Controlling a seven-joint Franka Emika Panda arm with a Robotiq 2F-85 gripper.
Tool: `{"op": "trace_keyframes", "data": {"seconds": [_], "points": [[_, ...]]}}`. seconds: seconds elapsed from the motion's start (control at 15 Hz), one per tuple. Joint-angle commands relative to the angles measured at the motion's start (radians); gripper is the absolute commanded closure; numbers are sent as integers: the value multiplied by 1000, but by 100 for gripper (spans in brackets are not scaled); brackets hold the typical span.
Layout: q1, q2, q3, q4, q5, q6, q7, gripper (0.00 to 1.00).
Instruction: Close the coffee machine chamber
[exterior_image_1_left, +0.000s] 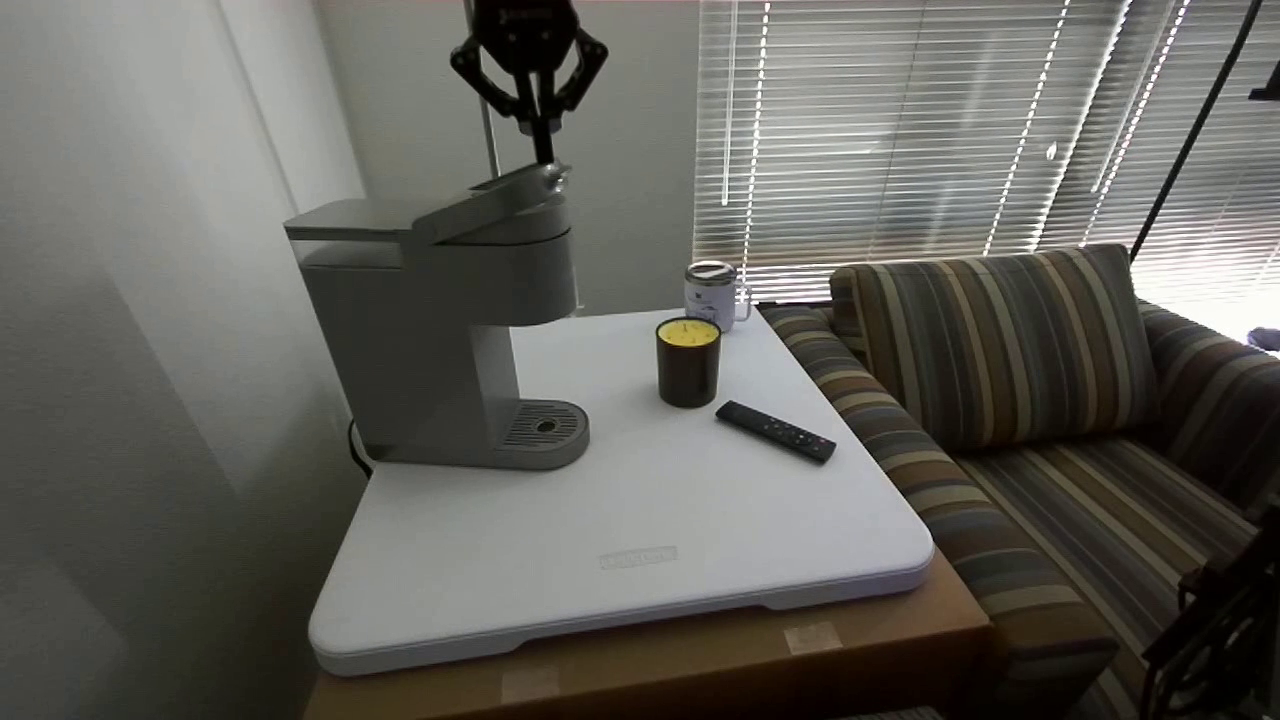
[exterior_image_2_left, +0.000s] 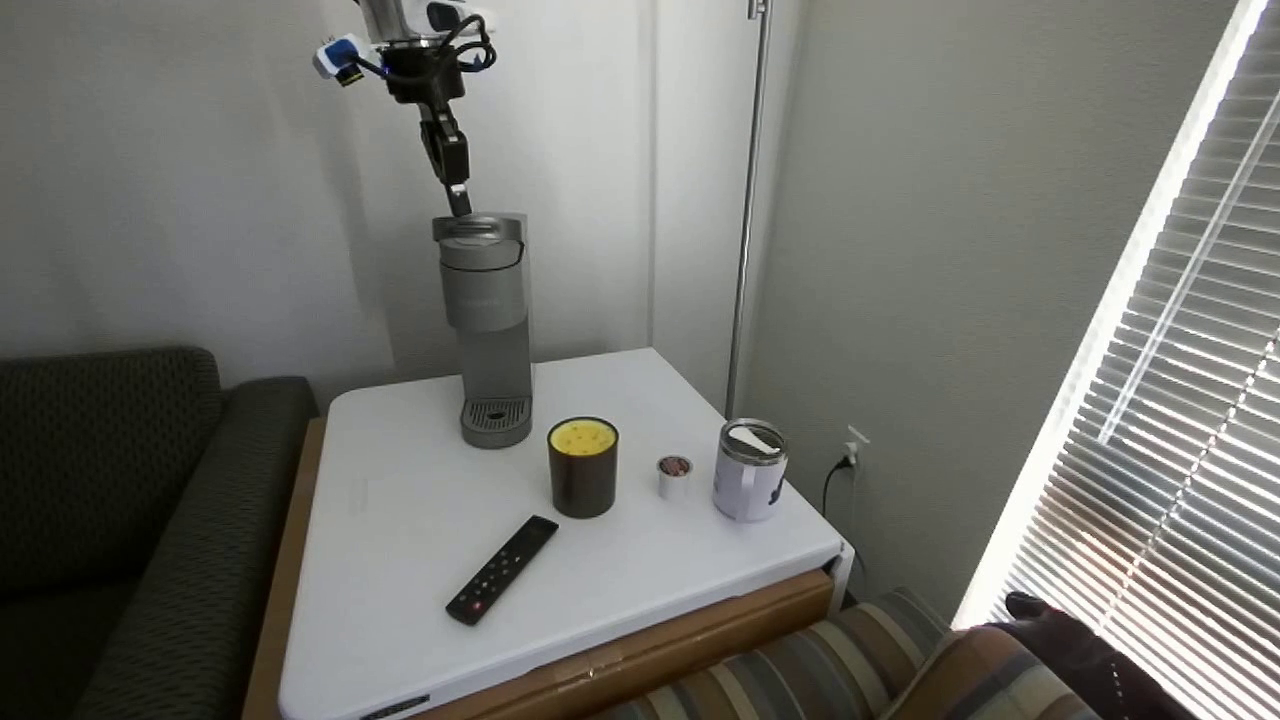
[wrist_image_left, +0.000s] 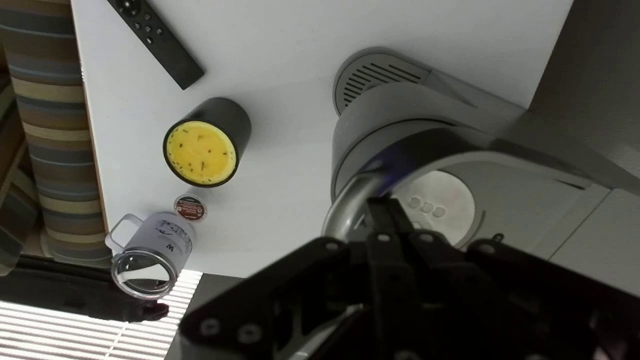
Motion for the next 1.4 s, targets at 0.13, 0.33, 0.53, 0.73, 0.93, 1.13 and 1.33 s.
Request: {"op": "trace_keyframes", "data": {"seconds": [0.13,0.33,0.53,0.73,0.93,1.13,1.33], "points": [[-11,-34,-3,-68,7,-13,21,100],[-13,-36,-3,-93,7,7,37,100],[-14,-44,-5,-118,5,30,60,100],[-18,-52,-4,-149,9,57,89,100],[-23,-67,-1,-196,16,94,123,100],[-27,-87,3,-264,24,148,159,100],[-31,-100,5,-336,31,209,190,100]]}}
